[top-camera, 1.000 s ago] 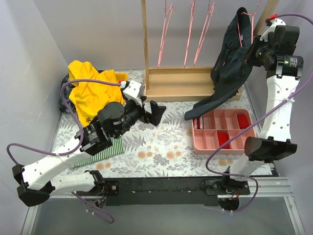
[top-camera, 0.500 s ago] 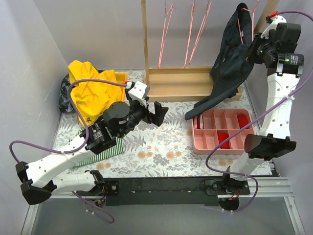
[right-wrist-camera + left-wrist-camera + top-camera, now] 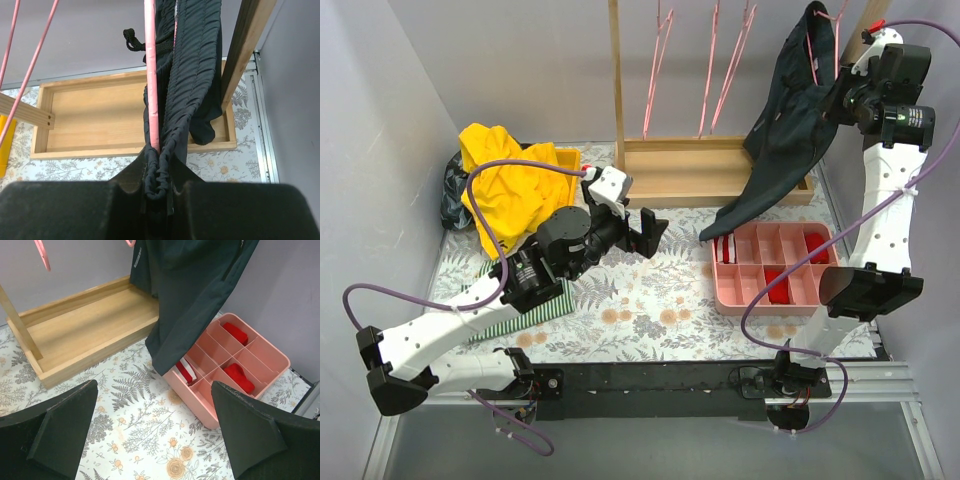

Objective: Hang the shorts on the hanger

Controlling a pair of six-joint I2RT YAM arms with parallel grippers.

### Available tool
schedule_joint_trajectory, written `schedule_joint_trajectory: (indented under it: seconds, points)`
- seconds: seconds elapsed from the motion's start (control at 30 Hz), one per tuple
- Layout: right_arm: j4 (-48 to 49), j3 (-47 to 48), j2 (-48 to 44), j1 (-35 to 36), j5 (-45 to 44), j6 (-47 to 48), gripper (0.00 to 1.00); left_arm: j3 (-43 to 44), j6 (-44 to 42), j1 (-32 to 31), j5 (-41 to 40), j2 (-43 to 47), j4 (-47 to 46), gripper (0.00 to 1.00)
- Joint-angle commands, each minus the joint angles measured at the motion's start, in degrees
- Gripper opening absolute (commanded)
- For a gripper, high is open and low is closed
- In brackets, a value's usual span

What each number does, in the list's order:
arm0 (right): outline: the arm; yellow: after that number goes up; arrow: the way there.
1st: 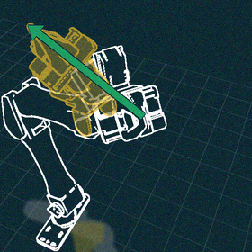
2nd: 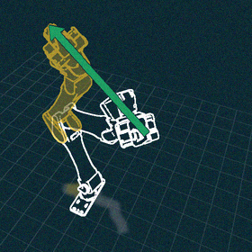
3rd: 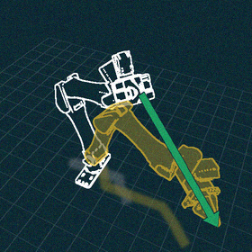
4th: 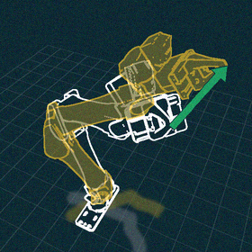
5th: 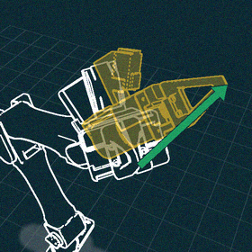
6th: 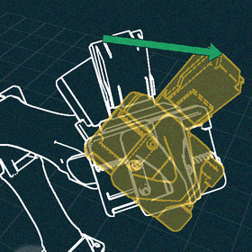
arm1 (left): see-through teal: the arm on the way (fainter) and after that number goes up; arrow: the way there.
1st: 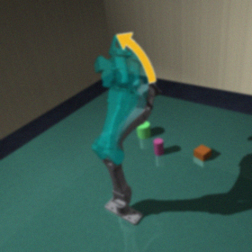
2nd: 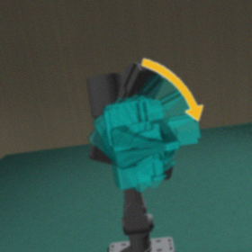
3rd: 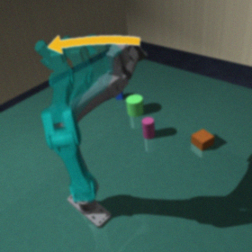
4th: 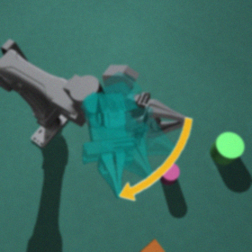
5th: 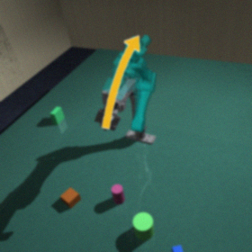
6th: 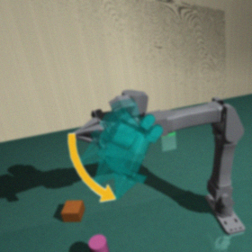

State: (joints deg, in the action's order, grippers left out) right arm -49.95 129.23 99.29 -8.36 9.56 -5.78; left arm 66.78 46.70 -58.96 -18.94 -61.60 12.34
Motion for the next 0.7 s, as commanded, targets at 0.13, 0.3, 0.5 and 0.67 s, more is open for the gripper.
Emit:
schedule_joint_trajectory:
  seconds: [0.13, 0.3, 0.5, 0.67]
  points:
    - [9.4, 1.1, -0.4, -1.0, -1.0, 0.7, 0.01, -0.4, -0.1, 0.2, 0.7, -0.8, -0.8, 0.98]
    - [10.2, 1.8, 0.5, -1.0, -1.1, 0.5, 0.01, -0.4, 0.0, 0.2, 0.7, -1.5, -1.0, 0.98]
    - [11.3, 1.9, 1.1, -1.4, -1.3, 0.1, 0.01, -0.3, 0.0, 0.2, 0.8, -2.0, -1.0, 0.98]
    - [11.7, -0.2, 0.6, -1.5, -2.2, -0.4, 0.01, -0.5, 0.1, 0.2, 0.8, -2.2, -1.1, 0.98]
